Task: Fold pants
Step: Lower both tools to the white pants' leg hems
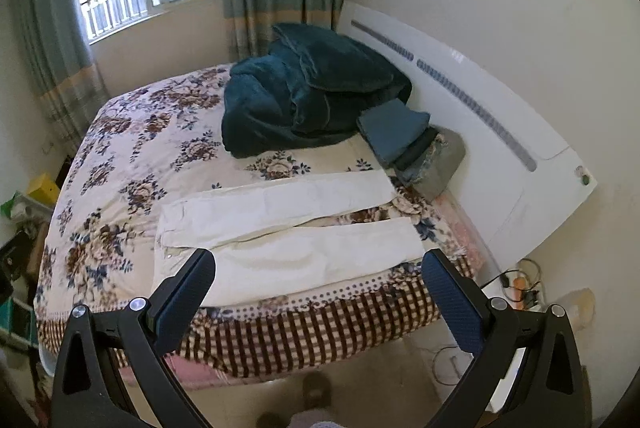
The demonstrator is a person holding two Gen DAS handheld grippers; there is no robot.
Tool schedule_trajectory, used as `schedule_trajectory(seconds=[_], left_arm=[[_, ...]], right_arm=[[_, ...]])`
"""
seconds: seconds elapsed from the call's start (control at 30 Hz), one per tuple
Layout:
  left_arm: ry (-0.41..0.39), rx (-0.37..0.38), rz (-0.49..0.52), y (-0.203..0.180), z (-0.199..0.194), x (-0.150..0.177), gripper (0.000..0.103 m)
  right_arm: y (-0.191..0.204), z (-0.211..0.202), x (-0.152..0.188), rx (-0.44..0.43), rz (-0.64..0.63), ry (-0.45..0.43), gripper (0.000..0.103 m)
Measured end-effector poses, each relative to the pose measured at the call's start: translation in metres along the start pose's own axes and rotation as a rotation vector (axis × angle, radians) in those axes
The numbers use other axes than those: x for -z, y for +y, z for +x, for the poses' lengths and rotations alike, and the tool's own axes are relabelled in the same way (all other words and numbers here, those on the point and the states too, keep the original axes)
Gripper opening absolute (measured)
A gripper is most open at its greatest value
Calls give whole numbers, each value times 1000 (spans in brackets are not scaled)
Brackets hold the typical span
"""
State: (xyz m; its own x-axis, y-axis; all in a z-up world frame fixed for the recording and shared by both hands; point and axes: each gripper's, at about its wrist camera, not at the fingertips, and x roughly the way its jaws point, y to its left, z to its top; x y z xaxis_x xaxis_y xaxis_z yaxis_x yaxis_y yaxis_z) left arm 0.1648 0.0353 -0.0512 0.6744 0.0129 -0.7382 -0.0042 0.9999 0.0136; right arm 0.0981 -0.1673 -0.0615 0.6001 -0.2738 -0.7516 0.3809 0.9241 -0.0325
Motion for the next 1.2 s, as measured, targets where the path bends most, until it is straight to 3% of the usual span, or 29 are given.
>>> schedule_trajectory(seconds=[0.13, 0.33, 0.43, 0.57, 0.77, 0.97, 1.03, 1.17, 1.2], left_arm=[[46, -59, -12, -13, 69, -28, 103], [198, -135, -58, -35, 192, -64, 103], [315, -173, -114, -47, 276, -83, 103], [520, -198, -242, -57, 415, -96, 103], [740, -235, -421, -52, 589, -89, 103], [880, -298, -593, -31, 719, -65, 103], [925, -313, -657, -23, 755, -51, 103], [979, -320, -749, -15, 793, -32, 102], [985, -326, -753, -14, 799, -29, 94]], right_arm=[[-4, 90, -34, 6, 19, 58, 103], [-16, 280, -102, -20, 62, 212, 103], [-22, 398, -138, -20, 91, 307, 103], [-27, 556, -172, -2, 162, 427, 103], [-34, 762, -189, 61, 243, 588, 103], [-59, 881, -158, 128, 389, 729, 103], [-70, 899, -143, 143, 458, 770, 103], [-82, 943, -123, 159, 566, 834, 98], [-83, 954, -115, 153, 597, 864, 94]])
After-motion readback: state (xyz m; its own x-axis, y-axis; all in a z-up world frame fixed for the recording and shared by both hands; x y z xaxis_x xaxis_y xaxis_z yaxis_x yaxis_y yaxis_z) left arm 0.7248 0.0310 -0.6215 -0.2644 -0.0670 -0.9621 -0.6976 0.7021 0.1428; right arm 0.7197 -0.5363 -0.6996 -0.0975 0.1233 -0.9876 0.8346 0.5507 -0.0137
